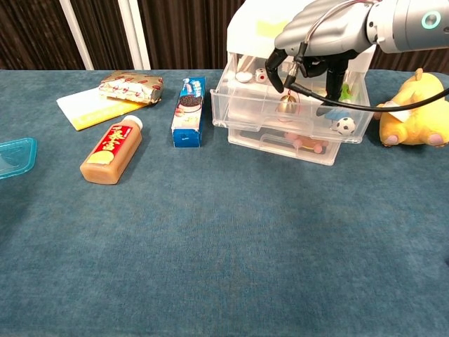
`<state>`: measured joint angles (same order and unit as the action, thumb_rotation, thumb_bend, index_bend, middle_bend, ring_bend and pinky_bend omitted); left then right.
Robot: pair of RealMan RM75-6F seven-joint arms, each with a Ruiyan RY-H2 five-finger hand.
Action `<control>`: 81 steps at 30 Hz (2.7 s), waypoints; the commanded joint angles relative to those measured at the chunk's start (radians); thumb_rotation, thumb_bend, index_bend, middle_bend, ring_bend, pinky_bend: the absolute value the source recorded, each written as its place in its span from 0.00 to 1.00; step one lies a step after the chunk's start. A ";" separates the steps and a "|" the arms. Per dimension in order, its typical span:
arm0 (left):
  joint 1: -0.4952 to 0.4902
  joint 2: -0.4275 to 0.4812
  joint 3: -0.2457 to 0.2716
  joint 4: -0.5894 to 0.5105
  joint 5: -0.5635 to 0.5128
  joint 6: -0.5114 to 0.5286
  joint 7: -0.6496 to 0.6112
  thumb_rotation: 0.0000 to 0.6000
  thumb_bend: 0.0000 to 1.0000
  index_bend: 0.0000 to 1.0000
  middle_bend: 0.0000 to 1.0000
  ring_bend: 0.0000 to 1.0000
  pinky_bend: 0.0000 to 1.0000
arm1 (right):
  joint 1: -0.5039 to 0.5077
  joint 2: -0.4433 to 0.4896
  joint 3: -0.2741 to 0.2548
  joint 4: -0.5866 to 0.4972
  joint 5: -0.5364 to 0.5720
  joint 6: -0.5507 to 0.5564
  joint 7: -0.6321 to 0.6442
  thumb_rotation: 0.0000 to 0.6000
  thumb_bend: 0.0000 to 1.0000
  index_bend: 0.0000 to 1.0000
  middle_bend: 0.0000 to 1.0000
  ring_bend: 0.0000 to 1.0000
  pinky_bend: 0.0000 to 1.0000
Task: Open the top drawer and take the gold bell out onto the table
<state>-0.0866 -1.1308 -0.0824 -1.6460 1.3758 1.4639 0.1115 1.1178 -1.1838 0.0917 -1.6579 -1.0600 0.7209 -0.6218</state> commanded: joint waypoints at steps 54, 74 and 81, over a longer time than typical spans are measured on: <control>-0.003 0.004 0.001 -0.007 -0.009 -0.010 0.005 1.00 0.19 0.10 0.00 0.00 0.00 | 0.005 -0.026 -0.015 -0.005 0.031 0.035 -0.024 1.00 0.19 0.40 1.00 1.00 1.00; -0.003 0.005 0.002 -0.008 -0.009 -0.010 0.007 1.00 0.19 0.10 0.00 0.00 0.00 | 0.020 -0.034 -0.034 0.016 0.035 0.032 -0.061 1.00 0.20 0.40 1.00 1.00 1.00; -0.003 0.006 0.001 -0.009 -0.010 -0.010 0.005 1.00 0.19 0.10 0.00 0.00 0.00 | 0.024 -0.034 -0.031 0.012 0.047 0.031 -0.061 1.00 0.20 0.41 1.00 1.00 1.00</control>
<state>-0.0897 -1.1248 -0.0813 -1.6548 1.3663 1.4537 0.1163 1.1414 -1.2187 0.0605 -1.6448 -1.0139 0.7528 -0.6835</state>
